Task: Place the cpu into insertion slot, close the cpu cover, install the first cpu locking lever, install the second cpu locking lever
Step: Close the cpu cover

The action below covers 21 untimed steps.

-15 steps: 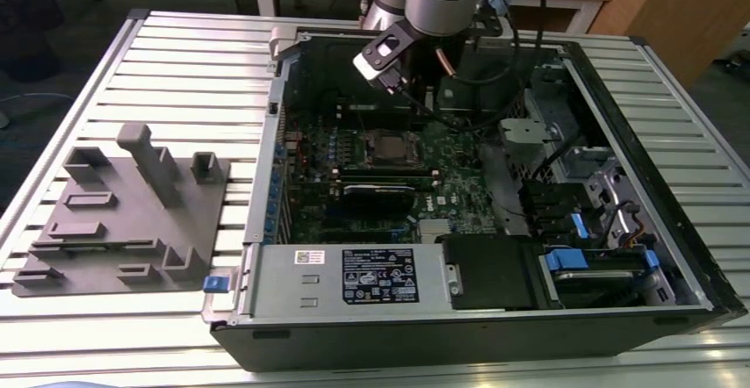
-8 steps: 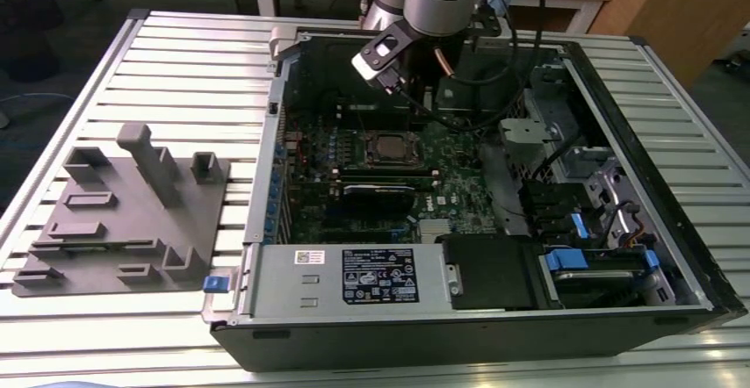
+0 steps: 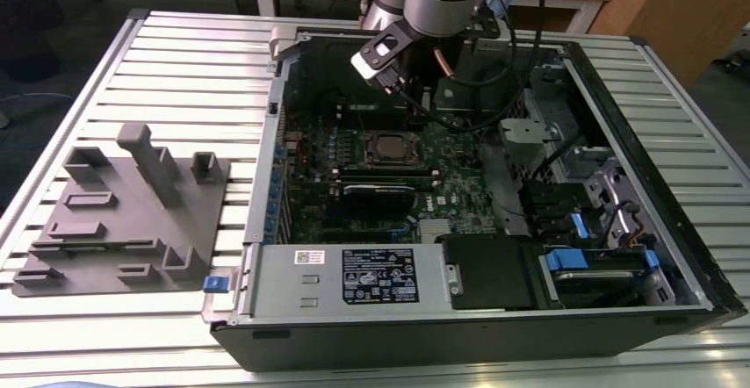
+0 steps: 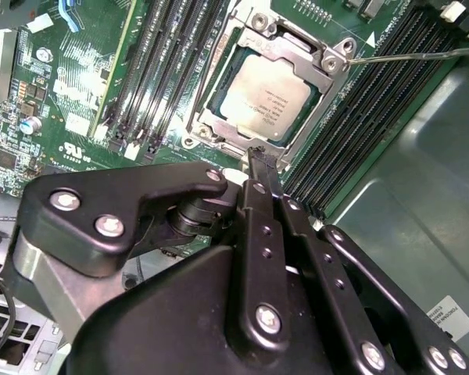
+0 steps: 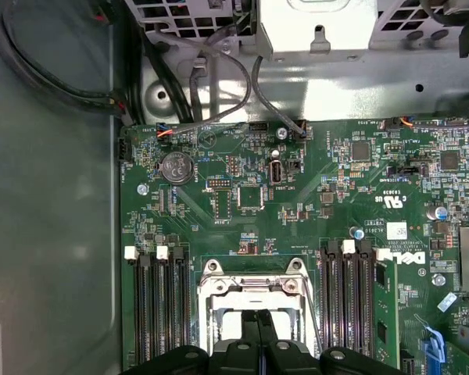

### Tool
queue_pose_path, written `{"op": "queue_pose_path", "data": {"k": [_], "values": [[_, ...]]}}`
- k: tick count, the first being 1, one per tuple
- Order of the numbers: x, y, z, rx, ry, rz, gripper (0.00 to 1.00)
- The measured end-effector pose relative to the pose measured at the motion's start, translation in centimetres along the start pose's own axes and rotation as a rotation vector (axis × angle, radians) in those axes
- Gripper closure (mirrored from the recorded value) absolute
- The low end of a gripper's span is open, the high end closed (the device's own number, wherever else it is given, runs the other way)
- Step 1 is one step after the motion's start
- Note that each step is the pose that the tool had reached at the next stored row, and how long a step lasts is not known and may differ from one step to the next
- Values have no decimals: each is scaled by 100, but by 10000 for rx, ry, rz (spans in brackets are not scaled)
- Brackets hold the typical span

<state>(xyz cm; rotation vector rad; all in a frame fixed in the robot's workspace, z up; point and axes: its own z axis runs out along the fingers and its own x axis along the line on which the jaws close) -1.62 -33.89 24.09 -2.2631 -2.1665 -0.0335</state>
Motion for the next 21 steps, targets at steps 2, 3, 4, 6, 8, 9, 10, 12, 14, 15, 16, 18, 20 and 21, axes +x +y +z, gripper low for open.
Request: {"op": "queue_pose_path", "data": {"k": [2,3,4,6,8,9,10,12,14,15,16,18,20,21], "values": [[0,0,0,2,0,0,89],[0,0,0,3,-1,0,89],[0,0,0,3,0,0,89],[0,0,0,4,0,0,89],[0,0,0,5,-1,0,89],[0,-1,0,5,0,-1,89],[0,-1,0,5,0,-2,89],[-1,-26,5,4,3,1,89],[-4,-71,9,5,0,0,89],[-4,-91,13,5,0,0,89],[-5,-102,14,5,0,0,89],[-7,-107,20,5,0,-1,89],[-21,-106,25,6,0,0,89],[-30,-106,27,5,0,0,89]]}}
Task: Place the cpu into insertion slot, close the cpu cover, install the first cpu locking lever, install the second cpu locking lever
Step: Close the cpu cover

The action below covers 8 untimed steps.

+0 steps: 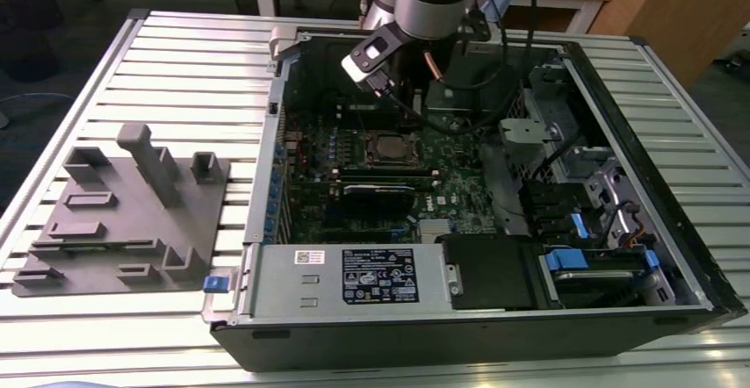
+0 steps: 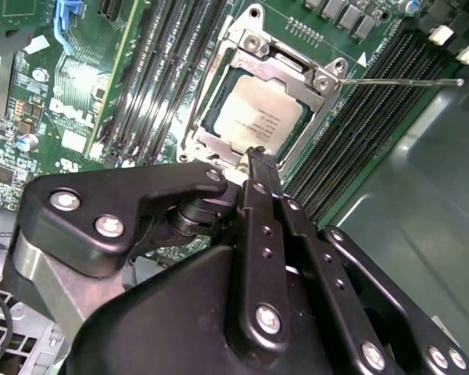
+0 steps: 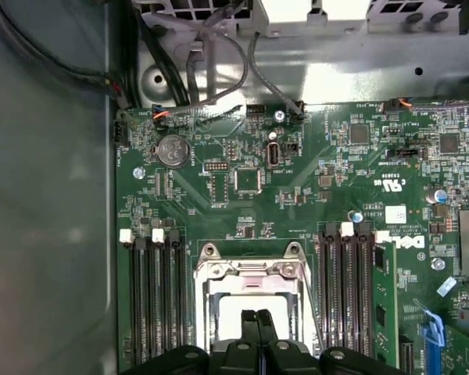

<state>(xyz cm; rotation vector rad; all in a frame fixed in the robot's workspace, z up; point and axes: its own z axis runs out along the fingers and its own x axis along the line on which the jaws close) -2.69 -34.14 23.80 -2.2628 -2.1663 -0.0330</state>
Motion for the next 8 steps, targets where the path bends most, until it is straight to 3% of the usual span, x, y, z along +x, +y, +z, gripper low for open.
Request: {"op": "queue_pose_path", "data": {"k": [8], "values": [[-19,-103,47,0,-1,0,89]]}}
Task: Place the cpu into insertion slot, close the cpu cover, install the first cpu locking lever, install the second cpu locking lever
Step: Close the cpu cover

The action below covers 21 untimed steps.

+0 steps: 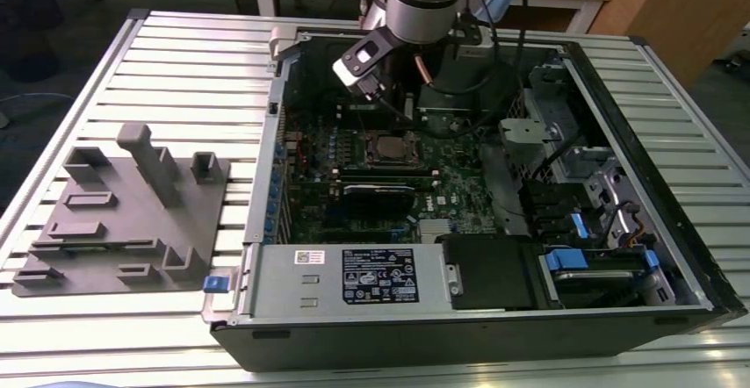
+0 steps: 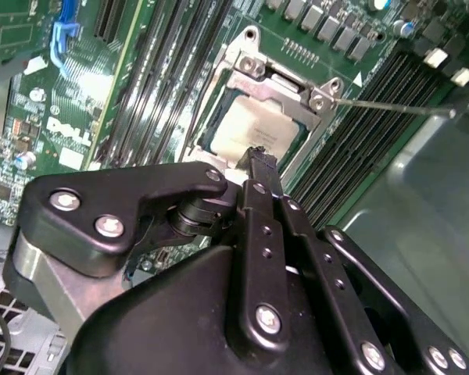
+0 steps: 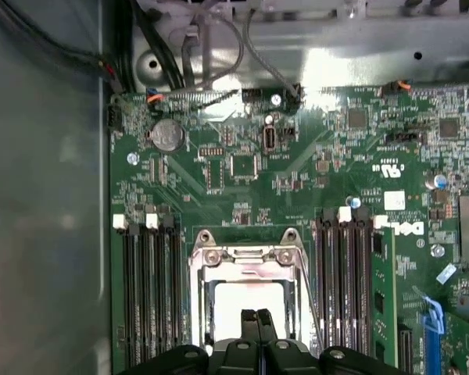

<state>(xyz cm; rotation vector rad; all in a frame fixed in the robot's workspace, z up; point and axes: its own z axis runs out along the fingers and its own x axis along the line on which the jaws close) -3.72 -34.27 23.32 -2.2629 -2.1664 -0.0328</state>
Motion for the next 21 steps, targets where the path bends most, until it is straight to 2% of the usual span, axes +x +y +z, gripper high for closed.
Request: {"op": "queue_pose_path", "data": {"k": [7,21], "values": [[-3,-28,47,-1,2,0,89],[-5,-55,82,0,1,0,89]]}}
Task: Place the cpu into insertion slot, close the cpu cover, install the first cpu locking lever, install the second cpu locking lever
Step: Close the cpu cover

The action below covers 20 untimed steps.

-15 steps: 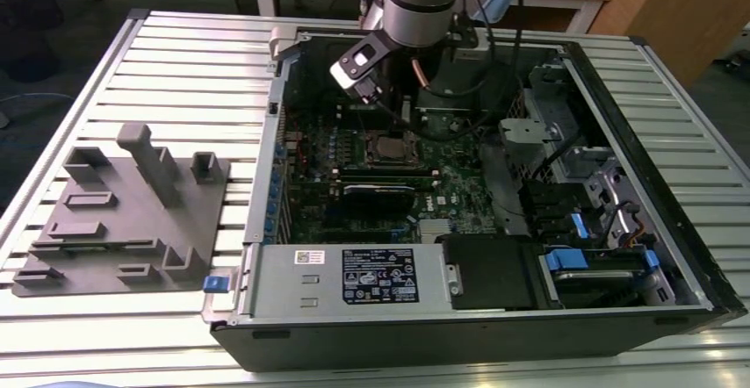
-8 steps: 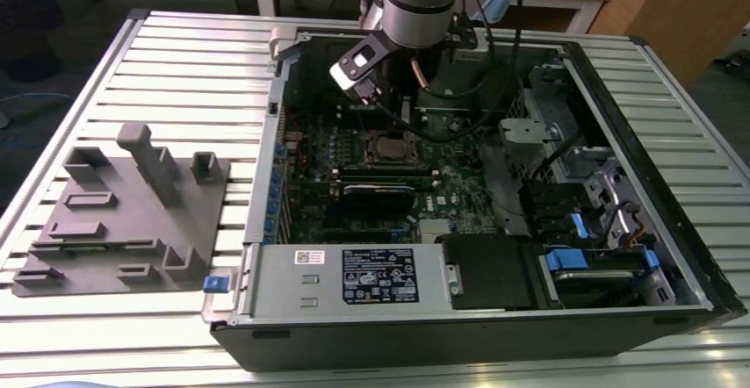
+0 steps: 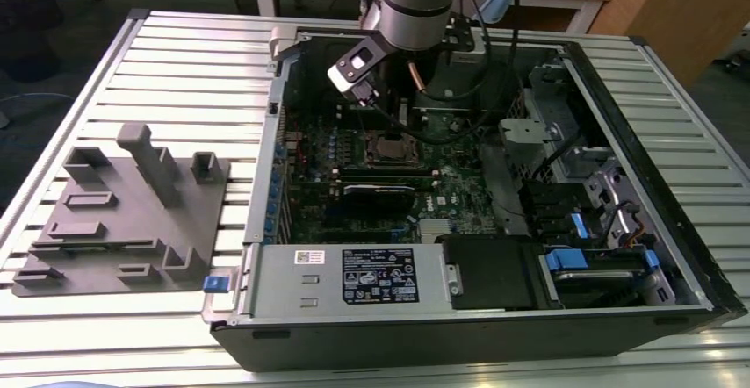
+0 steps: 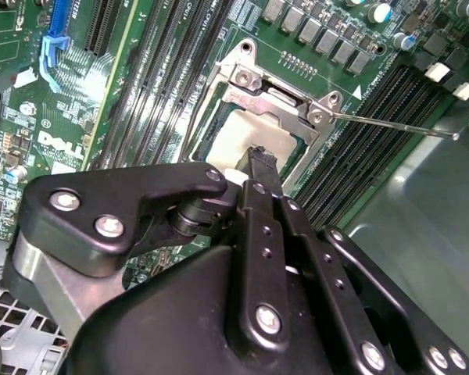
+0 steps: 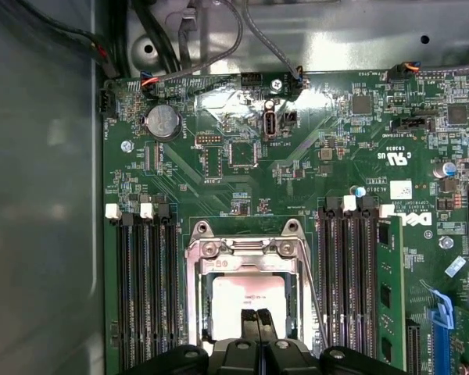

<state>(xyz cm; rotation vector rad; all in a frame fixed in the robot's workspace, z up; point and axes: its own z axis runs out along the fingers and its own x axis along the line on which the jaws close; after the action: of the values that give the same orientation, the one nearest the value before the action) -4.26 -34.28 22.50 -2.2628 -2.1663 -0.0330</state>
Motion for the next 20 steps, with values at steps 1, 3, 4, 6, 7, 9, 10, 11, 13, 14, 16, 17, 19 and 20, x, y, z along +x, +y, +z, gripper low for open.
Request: {"op": "queue_pose_path", "data": {"k": [1,3,4,6,7,9,10,11,13,14,16,17,19,20], "values": [[0,0,0,0,0,0,89],[0,0,0,0,0,0,89],[0,0,0,-1,0,0,89],[0,0,0,0,0,-4,89],[0,0,0,0,1,-52,89],[0,-1,1,6,3,-299,89],[0,-1,0,9,4,-432,89],[0,-1,1,12,6,-589,89],[0,-1,1,20,9,-953,89],[0,-1,1,24,10,-1131,89],[0,-1,1,32,12,-1486,89],[0,-1,2,36,14,-1665,89],[0,-1,2,43,17,-2041,89],[0,-1,3,47,19,-2221,89]]}}
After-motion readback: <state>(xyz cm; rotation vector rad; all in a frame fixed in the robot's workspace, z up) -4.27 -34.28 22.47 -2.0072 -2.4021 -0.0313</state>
